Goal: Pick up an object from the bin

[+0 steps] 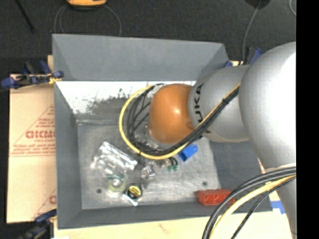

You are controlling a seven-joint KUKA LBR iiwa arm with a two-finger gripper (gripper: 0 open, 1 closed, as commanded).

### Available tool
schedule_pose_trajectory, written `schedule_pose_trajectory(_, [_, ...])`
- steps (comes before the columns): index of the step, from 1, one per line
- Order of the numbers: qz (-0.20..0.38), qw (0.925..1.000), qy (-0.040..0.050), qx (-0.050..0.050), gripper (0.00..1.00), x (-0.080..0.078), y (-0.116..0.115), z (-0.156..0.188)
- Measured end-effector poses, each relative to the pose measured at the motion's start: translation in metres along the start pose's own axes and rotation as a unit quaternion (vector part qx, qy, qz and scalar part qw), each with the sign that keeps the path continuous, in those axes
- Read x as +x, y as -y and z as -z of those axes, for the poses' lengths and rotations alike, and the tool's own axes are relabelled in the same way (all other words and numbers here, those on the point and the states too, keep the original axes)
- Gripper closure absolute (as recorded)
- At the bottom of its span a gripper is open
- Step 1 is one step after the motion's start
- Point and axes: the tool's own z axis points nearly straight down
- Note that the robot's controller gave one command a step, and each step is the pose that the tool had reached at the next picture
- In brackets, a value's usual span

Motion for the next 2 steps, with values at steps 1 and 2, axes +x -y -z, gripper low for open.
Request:
schedule_pose_trajectory(1, [-0.018,0.9998,0.0023,-0.002,0.00,0.005,0.006,0.001])
schedule_pose_trajectory(2, [0.021,0.9998,0.0043,0.002,0.00,0.026,-0.008,0.001])
